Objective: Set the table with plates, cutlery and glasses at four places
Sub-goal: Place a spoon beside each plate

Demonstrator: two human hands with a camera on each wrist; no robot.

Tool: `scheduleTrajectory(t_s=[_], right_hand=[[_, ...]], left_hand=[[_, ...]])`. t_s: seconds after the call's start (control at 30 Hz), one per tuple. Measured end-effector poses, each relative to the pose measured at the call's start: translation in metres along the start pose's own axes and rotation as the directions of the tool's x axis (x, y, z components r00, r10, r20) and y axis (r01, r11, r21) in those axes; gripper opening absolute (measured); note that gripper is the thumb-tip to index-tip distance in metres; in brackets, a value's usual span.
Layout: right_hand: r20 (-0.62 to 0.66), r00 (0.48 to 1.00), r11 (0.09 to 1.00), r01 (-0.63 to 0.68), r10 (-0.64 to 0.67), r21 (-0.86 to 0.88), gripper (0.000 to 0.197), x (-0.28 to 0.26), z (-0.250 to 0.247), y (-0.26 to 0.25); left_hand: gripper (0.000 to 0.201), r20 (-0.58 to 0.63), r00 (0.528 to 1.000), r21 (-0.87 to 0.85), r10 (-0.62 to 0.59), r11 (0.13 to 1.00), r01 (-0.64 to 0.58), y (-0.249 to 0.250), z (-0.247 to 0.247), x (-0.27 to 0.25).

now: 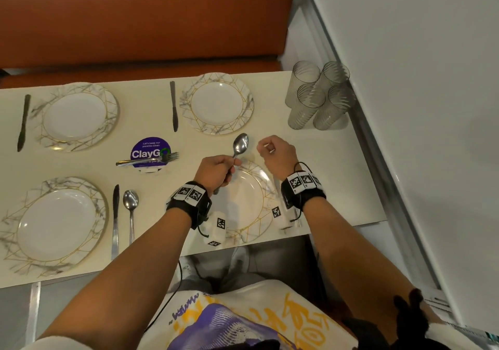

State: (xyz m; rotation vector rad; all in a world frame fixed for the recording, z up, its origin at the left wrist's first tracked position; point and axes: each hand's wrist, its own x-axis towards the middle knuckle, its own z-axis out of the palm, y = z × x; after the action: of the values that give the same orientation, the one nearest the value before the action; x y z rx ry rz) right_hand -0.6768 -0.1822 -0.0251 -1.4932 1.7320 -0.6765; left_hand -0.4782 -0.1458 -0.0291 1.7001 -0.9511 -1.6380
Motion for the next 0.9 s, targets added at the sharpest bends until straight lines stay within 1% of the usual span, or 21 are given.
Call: scheduleTrajectory(t_s=[0.1,0.17,0.23,0.3,0.4,0.47,0.53,0.6,0.7,0.8,0.9], right_hand=[[0.064,0.997,0.998,0.041,-0.044,0.056,0.029,0.017,0.008,-0.03],[0.108,0.989,0.995,0.095,-0.098,0.03,0.022,0.028,0.014,-0.044],[0.16,0.975,0.985,0.164,-0.154,-0.048,0.012,0.037,0.021,-0.056],[0.178,0.969,0.979,0.188,-0.17,-0.085,0.009,0.044,0.028,-0.067],[0.121,0.981,0.987,0.156,-0.152,-0.028,0.008,0.053,0.036,-0.081],[0.069,0.993,0.995,0.094,-0.096,0.034,0.012,0.061,0.046,-0.086],[0.044,0.998,0.993,0.028,-0.033,0.114,0.015,0.065,0.058,-0.089],[0.074,0.997,0.989,0.003,-0.014,0.149,0.019,0.065,0.072,-0.093],[0.163,0.986,0.985,0.017,-0.045,0.172,0.02,0.06,0.097,-0.105],[0.192,0.98,0.985,0.01,-0.044,0.172,0.018,0.06,0.123,-0.118],[0.201,0.98,0.983,-0.037,0.0,0.179,0.019,0.064,0.142,-0.129]], left_hand=[[0.027,-0.004,0.999,-0.011,0.042,0.999,-0.042,0.007,-0.006,0.001],[0.026,-0.007,0.998,-0.018,0.069,0.997,-0.069,0.012,-0.012,0.0],[0.025,-0.021,0.996,-0.021,0.085,0.996,-0.085,0.015,-0.02,0.0],[0.022,-0.033,0.996,-0.018,0.084,0.996,-0.084,0.018,-0.033,0.0],[0.015,-0.05,0.996,-0.078,0.073,0.994,-0.077,0.021,-0.058,0.003],[0.018,-0.083,0.994,-0.126,0.073,0.989,-0.083,0.025,-0.081,0.009],[0.024,-0.141,0.988,-0.165,0.068,0.982,-0.091,0.033,-0.108,0.019],[0.029,-0.209,0.976,-0.222,0.068,0.968,-0.115,0.047,-0.133,0.03],[0.034,-0.271,0.957,-0.291,0.107,0.938,-0.188,0.07,-0.162,0.047],[0.033,-0.288,0.951,-0.316,0.116,0.925,-0.209,0.087,-0.176,0.065],[0.033,-0.282,0.953,-0.309,0.106,0.931,-0.195,0.091,-0.175,0.083]])
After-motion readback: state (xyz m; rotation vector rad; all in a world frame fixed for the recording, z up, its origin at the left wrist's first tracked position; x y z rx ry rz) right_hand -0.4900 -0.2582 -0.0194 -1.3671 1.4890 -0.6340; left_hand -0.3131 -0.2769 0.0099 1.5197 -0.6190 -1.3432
